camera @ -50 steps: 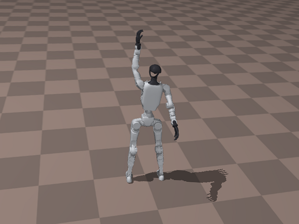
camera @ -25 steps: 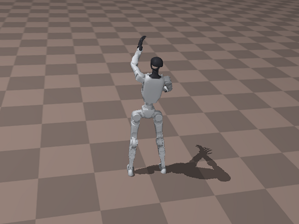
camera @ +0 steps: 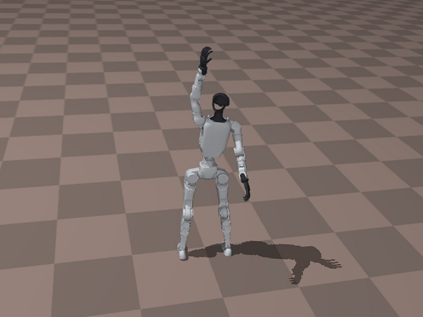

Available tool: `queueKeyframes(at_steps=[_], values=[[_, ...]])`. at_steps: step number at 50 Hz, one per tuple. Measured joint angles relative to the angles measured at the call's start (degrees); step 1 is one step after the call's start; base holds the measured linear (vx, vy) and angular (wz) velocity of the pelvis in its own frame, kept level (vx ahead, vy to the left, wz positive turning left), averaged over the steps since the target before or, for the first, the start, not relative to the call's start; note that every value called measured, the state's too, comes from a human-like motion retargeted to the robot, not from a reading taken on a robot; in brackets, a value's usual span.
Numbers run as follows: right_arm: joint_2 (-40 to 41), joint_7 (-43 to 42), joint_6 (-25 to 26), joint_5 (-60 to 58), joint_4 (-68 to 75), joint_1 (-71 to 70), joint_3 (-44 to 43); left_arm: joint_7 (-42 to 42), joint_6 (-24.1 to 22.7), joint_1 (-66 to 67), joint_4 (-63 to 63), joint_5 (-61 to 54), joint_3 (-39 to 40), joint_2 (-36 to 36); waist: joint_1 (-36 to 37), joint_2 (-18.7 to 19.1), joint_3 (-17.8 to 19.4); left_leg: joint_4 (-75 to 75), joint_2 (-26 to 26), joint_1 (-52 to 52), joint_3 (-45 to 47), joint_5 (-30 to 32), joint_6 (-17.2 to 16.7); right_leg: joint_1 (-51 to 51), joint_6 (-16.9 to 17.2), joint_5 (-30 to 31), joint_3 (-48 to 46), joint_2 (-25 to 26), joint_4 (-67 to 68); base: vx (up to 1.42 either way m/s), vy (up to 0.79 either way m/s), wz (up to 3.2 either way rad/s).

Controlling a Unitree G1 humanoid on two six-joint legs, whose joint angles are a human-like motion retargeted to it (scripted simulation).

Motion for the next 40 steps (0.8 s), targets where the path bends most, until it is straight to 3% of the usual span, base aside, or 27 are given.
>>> queueKeyframes(at_steps=[4, 7, 12, 16, 21, 25, 30, 35, 40], values=[[-1.15, -0.84, -1.18, 3.21, -1.95, -5.29, -1.93, -0.97, -2.05, 0.00, -3.49, 3.38, -0.33, 0.55, -0.65, -1.16, -0.94, -0.12, 0.14, -0.17, 0.21, -0.08, -0.15, -0.24, 0.00, 0.12, 0.25, 0.16, -0.25, 0.00, 0.00, 0.00], [-2.82, 1.02, -0.82, 5.39, -3.30, -15.61, -0.07, -4.88, 0.30, 2.60, -5.79, 5.37, -0.33, -0.18, -2.10, -2.52, -0.44, 0.19, -0.22, -0.10, -0.51, -0.27, 0.20, 0.36, 0.00, -0.19, -0.24, -0.22, -0.26, -0.01, 0.01, 0.14], [-5.00, -4.48, -3.97, 9.77, -4.33, -38.07, 6.10, -2.46, -2.65, 20.25, -14.21, 4.92, 3.02, 0.02, -3.67, -4.96, -0.83, 0.63, -0.28, 0.75, -1.93, -0.74, 0.46, 2.09, -0.40, -0.64, -1.38, -0.26, -0.09, -0.02, 0.00, 0.18], [-6.55, -6.41, -5.41, 10.99, -6.29, -56.77, 12.22, -0.81, -2.57, 41.38, -20.97, 8.73, 11.77, -1.66, -2.98, -6.57, -1.26, 1.10, -0.28, 1.74, -2.42, -1.23, 0.94, 3.25, -0.98, -0.99, -1.47, -0.17, 0.42, 0.00, 0.00, 0.00], [-10.22, -8.61, -7.37, 13.53, -15.90, -76.78, 14.53, -3.87, 2.16, 72.17, -24.32, 17.83, 27.20, -6.69, -1.41, -7.22, -1.61, 1.87, -0.31, 2.88, -2.40, -1.94, 1.23, 4.28, -1.71, -1.17, -0.83, -0.03, 1.06, 0.00, 0.00, 0.00], [-14.75, -10.51, -9.54, 16.54, -28.30, -91.11, 15.38, -7.10, 6.67, 98.35, -21.94, 25.09, 41.55, -13.65, -0.92, -7.17, -1.75, 2.42, -0.37, 3.39, -2.38, -2.35, 1.20, 4.91, -2.26, -1.04, -0.45, 0.02, 1.19, 0.00, 0.00, 0.00], [-24.15, -11.90, -13.59, 22.38, -42.18, -112.89, 21.12, -7.36, 8.32, 127.65, -11.48, 34.84, 56.05, -23.52, -1.33, -7.38, -1.30, 2.72, -0.44, 3.37, -2.27, -2.57, 0.52, 5.16, -2.31, -0.56, -0.19, -0.01, 0.81, 0.00, 0.00, 0.00], [-35.31, -13.48, -18.90, 28.28, -47.35, -144.15, 33.59, -3.91, 7.11, 153.66, 3.13, 39.76, 63.56, -30.75, -1.51, -8.19, 0.47, 2.32, -0.33, 3.34, -1.25, -2.57, -0.71, 4.77, -1.57, 0.02, 0.66, 0.04, 0.17, 0.00, 0.00, -0.04], [-41.44, -17.51, -24.92, 32.01, -43.66, -180.97, 53.39, -3.36, 3.79, 183.84, 7.13, 41.83, 69.67, -36.11, -1.07, -9.28, 1.03, 3.59, -0.15, 1.39, 1.07, -3.61, -0.93, 1.89, -0.62, -0.14, 2.11, 0.15, 1.17, 0.04, 0.00, -0.29]])
